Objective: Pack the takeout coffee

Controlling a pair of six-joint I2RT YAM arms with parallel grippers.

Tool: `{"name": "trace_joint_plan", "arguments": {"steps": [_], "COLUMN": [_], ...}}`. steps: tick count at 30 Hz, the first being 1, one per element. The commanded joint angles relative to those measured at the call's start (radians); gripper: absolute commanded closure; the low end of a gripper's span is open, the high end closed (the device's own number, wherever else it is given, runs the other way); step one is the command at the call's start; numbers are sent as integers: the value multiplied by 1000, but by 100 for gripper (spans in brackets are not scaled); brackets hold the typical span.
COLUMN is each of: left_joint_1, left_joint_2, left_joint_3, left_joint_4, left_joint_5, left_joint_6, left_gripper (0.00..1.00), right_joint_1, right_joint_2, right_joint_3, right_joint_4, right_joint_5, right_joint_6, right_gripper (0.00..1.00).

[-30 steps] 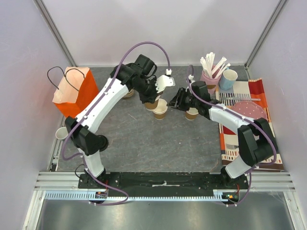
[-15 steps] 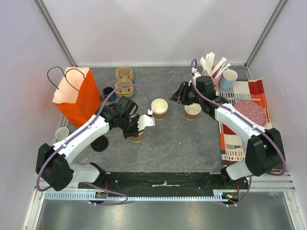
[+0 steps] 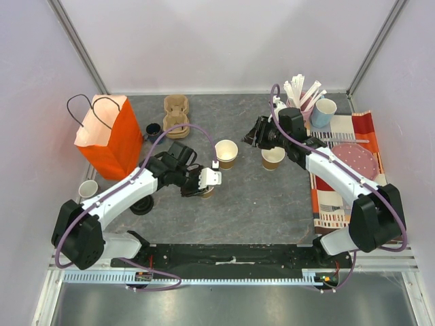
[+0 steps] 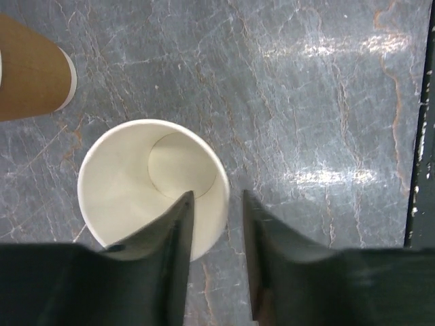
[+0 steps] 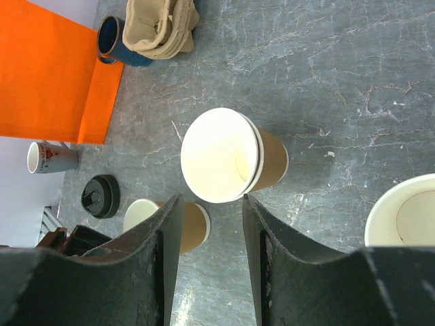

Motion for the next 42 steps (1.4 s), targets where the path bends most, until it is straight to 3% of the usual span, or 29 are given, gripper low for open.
{"name": "trace_joint_plan", "arguments": {"steps": [1,5,10,15,20,24,26,29,30,31,32,33,34,36,39,42], "left_joint_1": [-1,-1,30,111,297,410,465,507,518,553,573,593,640,683,778,808], "left_joint_2": [-6,-12,-41,-90,-127,-123,-113,-177,-208,-234,-257,-285,-282,-201,-78,-3], "left_joint_3": [30,105,232,295,265,193,144,53,35,1,-19,-42,-89,-104,-7,7], "left_joint_4": [27,-37,-78,-132,-310,-399,-439,-523,-552,-574,-598,-609,-603,-588,-658,-678], "left_joint_5": [40,35,14,-40,-169,-421,-469,-387,-308,-272,-247,-243,-259,-282,-205,-248], "left_joint_6": [35,-20,-265,-508,-554,-424,-386,-139,74,189,308,524,612,779,918,1019], "left_gripper": [45,27,17,16,22,29,34,35,35,35,34,34,33,33,32,31], "right_joint_1": [4,4,4,4,4,4,4,4,4,4,4,4,4,4,4,4], "right_joint_2": [-32,-29,-21,30,106,148,175,201,206,215,215,217,218,220,214,200], "right_joint_3": [2,14,48,137,209,214,214,203,203,203,203,203,201,200,192,171], "right_joint_4": [7,7,-11,-36,-79,-80,-79,-59,-53,-54,-54,-54,-54,-53,-54,-56], "right_joint_5": [18,10,7,-46,-74,-83,-92,-124,-132,-134,-134,-134,-134,-131,-123,-111], "right_joint_6": [-17,-19,-46,-112,-198,-232,-244,-252,-254,-257,-264,-267,-269,-272,-275,-283], "right_gripper": [52,51,50,49,50,49,49,49,49,49,49,49,49,49,49,49]}}
